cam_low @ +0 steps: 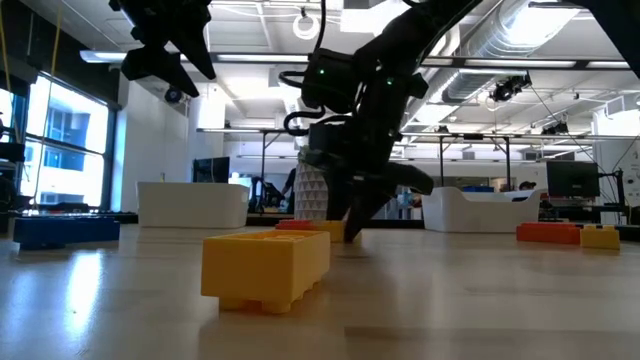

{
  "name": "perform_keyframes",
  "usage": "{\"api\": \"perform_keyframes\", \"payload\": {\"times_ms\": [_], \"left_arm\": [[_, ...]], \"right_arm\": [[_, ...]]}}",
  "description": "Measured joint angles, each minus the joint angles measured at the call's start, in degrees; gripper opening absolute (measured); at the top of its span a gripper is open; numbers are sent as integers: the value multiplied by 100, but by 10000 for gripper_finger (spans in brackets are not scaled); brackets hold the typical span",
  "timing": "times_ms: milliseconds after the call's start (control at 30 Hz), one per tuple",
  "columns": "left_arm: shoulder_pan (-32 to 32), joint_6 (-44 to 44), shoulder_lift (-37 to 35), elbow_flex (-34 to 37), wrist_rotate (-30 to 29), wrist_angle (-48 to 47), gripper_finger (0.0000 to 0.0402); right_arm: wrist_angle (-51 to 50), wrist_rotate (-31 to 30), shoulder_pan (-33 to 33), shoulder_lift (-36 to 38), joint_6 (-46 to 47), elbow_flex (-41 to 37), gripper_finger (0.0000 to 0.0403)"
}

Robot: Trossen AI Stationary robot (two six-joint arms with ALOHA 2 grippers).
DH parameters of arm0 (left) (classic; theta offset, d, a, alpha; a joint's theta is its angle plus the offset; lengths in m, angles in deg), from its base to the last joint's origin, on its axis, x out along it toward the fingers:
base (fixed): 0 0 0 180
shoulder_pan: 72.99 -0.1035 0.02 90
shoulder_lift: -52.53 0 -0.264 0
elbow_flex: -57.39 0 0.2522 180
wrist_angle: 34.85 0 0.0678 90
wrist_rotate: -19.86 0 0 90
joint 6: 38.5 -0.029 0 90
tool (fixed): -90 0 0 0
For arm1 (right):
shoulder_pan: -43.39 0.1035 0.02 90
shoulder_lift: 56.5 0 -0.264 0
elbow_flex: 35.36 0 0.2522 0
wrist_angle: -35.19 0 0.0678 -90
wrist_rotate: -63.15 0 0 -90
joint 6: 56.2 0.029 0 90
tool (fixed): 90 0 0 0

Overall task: Sort & place blocks by color
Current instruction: Put the yellow game piece into the left white bin

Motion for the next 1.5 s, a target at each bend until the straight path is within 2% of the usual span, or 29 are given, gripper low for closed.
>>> {"api": "perform_keyframes", "payload": {"times_ms": [200,433,633,833,967,1200,1500], "left_arm": [[-15,-233,0,0,-99,3,211],[-184,-609,0,0,-71,3,211],[-778,-1106,0,0,55,11,211],[-1620,-1643,0,0,708,65,211],[-2119,-1689,24,0,1045,87,211],[-2739,-1912,317,0,1782,274,211],[-2904,-1614,979,0,2806,1324,211]], "right_arm": [[-360,-269,102,196,914,-33,108],[-575,-709,188,645,2504,-44,108],[-529,-746,194,994,3726,-36,108],[-46,-1150,279,1309,4544,-29,108],[469,-1425,370,1403,4713,31,108],[634,-2104,385,1420,4602,563,108],[643,-2222,-35,1425,3711,1164,108]]}}
